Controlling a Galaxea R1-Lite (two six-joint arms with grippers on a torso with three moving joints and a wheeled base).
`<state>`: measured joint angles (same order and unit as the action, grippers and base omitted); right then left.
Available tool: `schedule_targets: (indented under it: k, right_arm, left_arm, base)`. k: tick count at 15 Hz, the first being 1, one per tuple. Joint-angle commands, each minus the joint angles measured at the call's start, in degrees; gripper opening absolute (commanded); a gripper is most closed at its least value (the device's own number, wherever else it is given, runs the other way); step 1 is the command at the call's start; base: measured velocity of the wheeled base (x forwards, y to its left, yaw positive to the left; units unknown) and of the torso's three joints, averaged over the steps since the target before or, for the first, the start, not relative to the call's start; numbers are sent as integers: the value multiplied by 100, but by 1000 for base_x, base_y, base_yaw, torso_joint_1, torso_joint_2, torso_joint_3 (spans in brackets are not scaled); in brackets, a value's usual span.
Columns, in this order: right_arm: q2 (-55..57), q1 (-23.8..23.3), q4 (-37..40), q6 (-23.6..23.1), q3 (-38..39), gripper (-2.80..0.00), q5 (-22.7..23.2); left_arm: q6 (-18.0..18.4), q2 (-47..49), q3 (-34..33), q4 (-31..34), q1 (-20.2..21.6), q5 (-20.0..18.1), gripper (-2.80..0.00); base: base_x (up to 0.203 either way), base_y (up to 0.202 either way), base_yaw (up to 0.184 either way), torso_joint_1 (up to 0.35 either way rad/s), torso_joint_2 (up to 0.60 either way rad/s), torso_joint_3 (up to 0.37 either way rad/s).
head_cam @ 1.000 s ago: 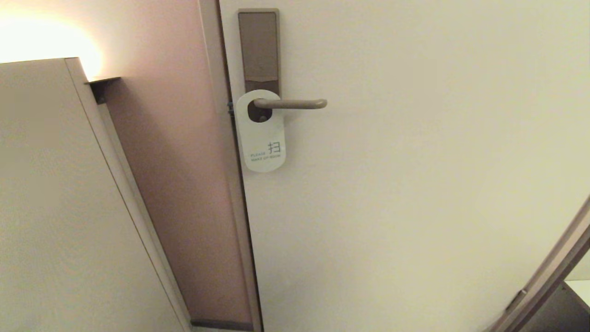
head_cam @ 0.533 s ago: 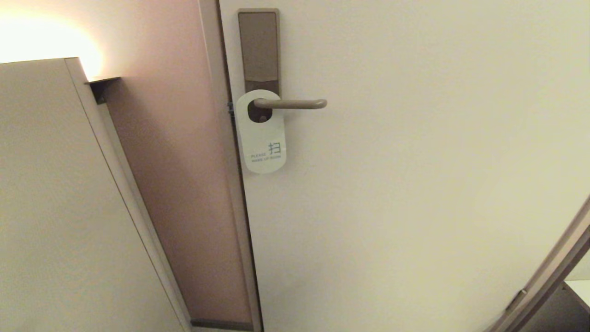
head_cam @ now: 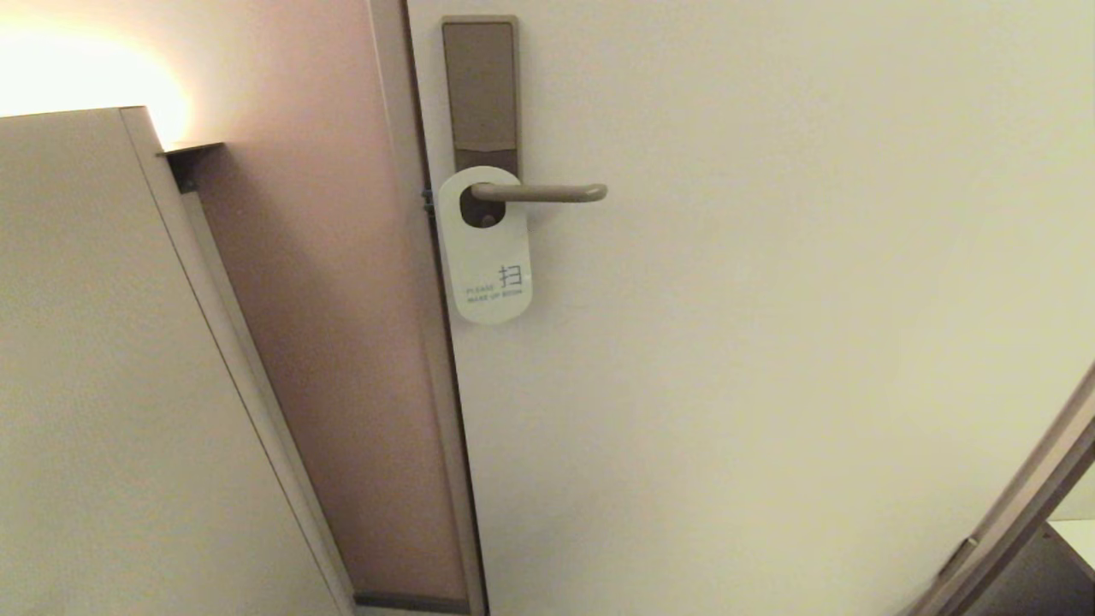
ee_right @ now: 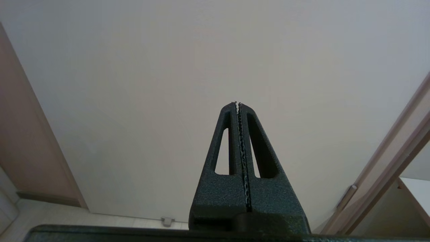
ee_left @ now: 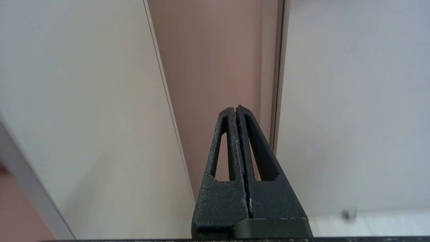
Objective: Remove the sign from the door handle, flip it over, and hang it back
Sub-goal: Take down the sign
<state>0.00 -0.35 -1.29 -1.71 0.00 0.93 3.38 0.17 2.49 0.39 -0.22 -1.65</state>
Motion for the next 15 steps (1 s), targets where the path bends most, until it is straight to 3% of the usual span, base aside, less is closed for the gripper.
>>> schedule_targets:
  k: [1, 5, 8, 11, 15]
  right_arm:
    - [0, 0, -3, -3, 0, -280, 3]
    - [9, 0, -3, 4, 0, -280, 3]
    - [5, 0, -3, -2, 0, -280, 3]
    - [1, 0, -3, -1, 0, -280, 3]
    - [0, 0, -3, 3, 0, -280, 3]
  left_arm:
    - [-4, 98, 385, 100, 3, -34, -280]
    - [-17, 1035, 1095, 350, -36, -177, -280]
    - [-111, 2199, 1697, 303, -451, -369, -280]
    - [-317, 3506, 2126, -208, -938, -439, -280]
    - [-559, 5322, 2629, -1327, -1094, -740, -280]
  base:
    - [0, 0, 0, 0, 0, 0]
    - [0, 0, 0, 0, 0, 0]
    - [0, 0, 0, 0, 0, 0]
    - [0, 0, 0, 0, 0, 0]
    - [0, 0, 0, 0, 0, 0]
